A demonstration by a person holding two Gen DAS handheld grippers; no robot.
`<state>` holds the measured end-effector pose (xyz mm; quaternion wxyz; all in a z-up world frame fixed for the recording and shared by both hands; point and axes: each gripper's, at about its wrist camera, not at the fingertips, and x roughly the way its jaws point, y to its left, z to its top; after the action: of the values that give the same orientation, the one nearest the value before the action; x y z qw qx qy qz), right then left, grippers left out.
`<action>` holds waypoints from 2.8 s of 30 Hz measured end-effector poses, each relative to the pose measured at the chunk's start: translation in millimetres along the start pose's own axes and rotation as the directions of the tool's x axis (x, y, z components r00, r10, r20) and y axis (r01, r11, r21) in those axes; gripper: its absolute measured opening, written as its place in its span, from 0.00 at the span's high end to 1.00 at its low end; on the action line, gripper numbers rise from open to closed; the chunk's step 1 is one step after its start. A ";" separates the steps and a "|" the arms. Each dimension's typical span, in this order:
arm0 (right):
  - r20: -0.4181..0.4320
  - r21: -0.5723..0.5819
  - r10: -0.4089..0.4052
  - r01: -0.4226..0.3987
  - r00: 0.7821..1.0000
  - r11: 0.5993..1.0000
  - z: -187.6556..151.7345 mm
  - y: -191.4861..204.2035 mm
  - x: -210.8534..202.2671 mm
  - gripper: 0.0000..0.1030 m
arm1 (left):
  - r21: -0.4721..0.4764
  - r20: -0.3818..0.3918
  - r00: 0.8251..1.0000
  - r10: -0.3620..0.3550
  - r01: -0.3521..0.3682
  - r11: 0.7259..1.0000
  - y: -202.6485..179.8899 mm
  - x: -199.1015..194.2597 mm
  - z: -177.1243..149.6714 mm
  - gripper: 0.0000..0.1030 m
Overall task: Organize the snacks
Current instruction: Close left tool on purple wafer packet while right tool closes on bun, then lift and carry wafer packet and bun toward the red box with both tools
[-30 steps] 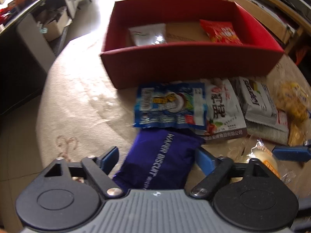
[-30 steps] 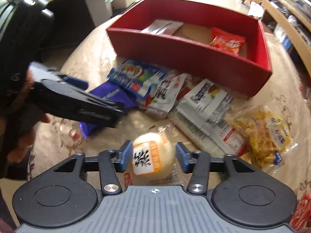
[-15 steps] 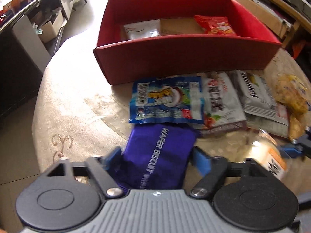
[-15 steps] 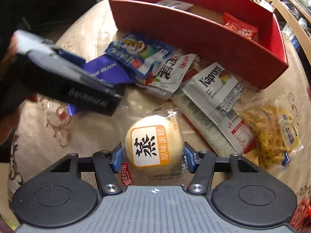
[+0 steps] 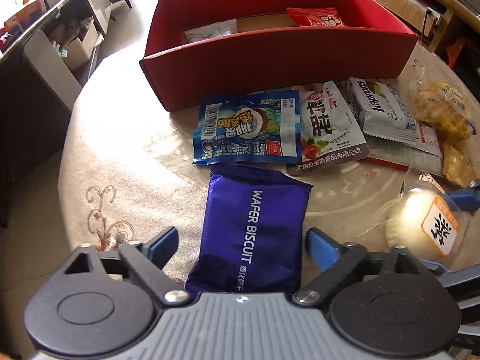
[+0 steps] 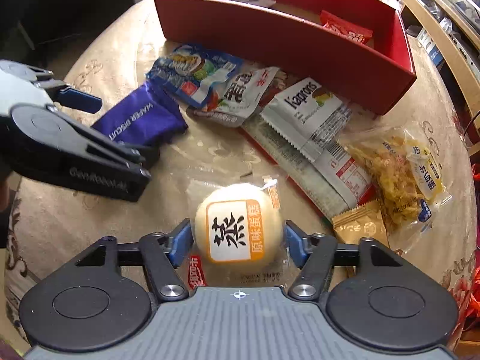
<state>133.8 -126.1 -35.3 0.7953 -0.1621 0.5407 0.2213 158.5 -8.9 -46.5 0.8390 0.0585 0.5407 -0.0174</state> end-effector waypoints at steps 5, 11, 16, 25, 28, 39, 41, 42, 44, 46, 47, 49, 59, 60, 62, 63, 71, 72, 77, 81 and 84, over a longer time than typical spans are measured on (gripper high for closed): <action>0.009 0.009 0.005 -0.005 1.000 1.000 2.2 -6.0 2.0 0.25 | -0.001 0.008 1.000 -0.015 0.015 1.000 -2.5 -2.7 -2.3 0.11; 0.005 0.018 -0.006 0.006 1.000 1.000 1.1 -5.5 2.7 0.37 | -0.013 0.006 0.999 -0.053 0.053 0.999 -6.8 -8.3 -1.0 0.38; 0.014 0.017 -0.022 0.022 1.000 1.000 -2.9 -2.4 -2.3 0.37 | 0.005 0.011 0.999 -0.038 0.038 0.999 -15.1 -14.7 -5.7 0.38; 0.057 0.051 -0.030 0.027 0.998 0.998 -0.6 -6.2 -16.1 0.37 | 0.006 0.046 0.997 -0.056 0.056 0.998 -21.0 -32.0 -6.7 0.39; 0.067 0.065 -0.036 0.031 0.997 0.997 -0.4 -9.3 -19.0 0.37 | -0.001 0.060 0.996 -0.065 0.066 0.998 -20.0 -36.7 -3.5 0.39; 0.103 0.098 -0.050 0.040 0.993 0.994 9.1 -17.6 -23.5 0.37 | -0.037 0.103 0.992 -0.068 0.072 0.997 -14.2 -44.0 10.5 0.39; 0.107 0.104 -0.056 0.045 0.993 0.994 10.6 -18.8 -23.5 0.37 | -0.042 0.106 0.992 -0.064 0.069 0.997 -13.3 -43.7 11.8 0.39; 0.108 0.108 -0.058 0.046 0.993 0.993 11.3 -19.8 -23.4 0.37 | -0.044 0.106 0.992 -0.063 0.068 0.997 -12.8 -43.4 12.2 0.39; 0.109 0.116 -0.060 0.047 0.992 0.992 12.8 -21.7 -23.2 0.37 | -0.047 0.106 0.992 -0.060 0.065 0.997 -12.2 -43.1 13.8 0.39; 0.112 0.123 -0.064 0.050 0.992 0.991 14.1 -23.6 -23.4 0.37 | -0.051 0.111 0.992 -0.058 0.064 0.997 -11.6 -43.4 15.3 0.39; 0.115 0.127 -0.066 0.051 0.991 0.991 14.4 -24.7 -24.0 0.37 | -0.052 0.113 0.992 -0.057 0.063 0.997 -11.4 -43.5 16.2 0.39; 0.123 0.136 -0.070 0.053 0.990 0.989 15.6 -27.1 -25.3 0.37 | -0.057 0.118 0.991 -0.054 0.061 0.997 -10.7 -43.8 17.8 0.39; 0.161 0.184 -0.081 0.051 0.984 0.982 22.9 -38.1 -32.3 0.37 | -0.049 0.137 0.990 -0.032 0.039 0.998 -15.1 -44.6 23.4 0.39; 0.163 0.186 -0.081 0.051 0.983 0.981 23.5 -38.3 -32.3 0.37 | -0.047 0.140 0.990 -0.029 0.036 0.998 -15.7 -45.0 23.9 0.39; 0.162 0.187 -0.081 0.050 0.983 0.981 24.9 -38.4 -31.7 0.37 | -0.048 0.145 0.989 -0.026 0.034 0.998 -16.3 -45.7 25.2 0.39; 0.163 0.187 -0.082 0.050 0.983 0.981 25.2 -38.3 -31.4 0.37 | -0.047 0.148 0.989 -0.026 0.034 0.998 -16.5 -46.2 25.5 0.39; 0.174 0.197 -0.090 0.055 0.981 0.979 30.0 -40.0 -32.5 0.37 | -0.051 0.170 0.985 0.010 -0.002 0.999 -18.1 -49.7 31.5 0.39; 0.176 0.200 -0.091 0.055 0.980 0.978 30.5 -40.2 -33.1 0.37 | -0.051 0.174 0.985 0.015 -0.006 0.999 -18.1 -50.5 32.8 0.39; 0.192 0.203 -0.097 0.058 0.977 0.977 36.9 -40.8 -35.3 0.37 | -0.051 0.208 0.977 0.042 -0.032 0.998 -18.9 -55.7 40.8 0.39; 0.209 0.205 -0.114 0.071 0.971 0.976 40.8 -41.7 -37.5 0.37 | -0.062 0.219 0.974 0.050 -0.037 0.997 -18.2 -57.1 46.1 0.39; 0.216 0.210 -0.119 0.073 0.969 0.975 43.6 -43.2 -38.8 0.37 | -0.068 0.227 0.972 0.053 -0.038 0.997 -17.1 -58.7 49.0 0.39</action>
<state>178.6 -148.0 17.6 0.8739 -0.0811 0.4572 0.1438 176.9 -33.6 25.5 0.8972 0.0418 0.4394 0.0123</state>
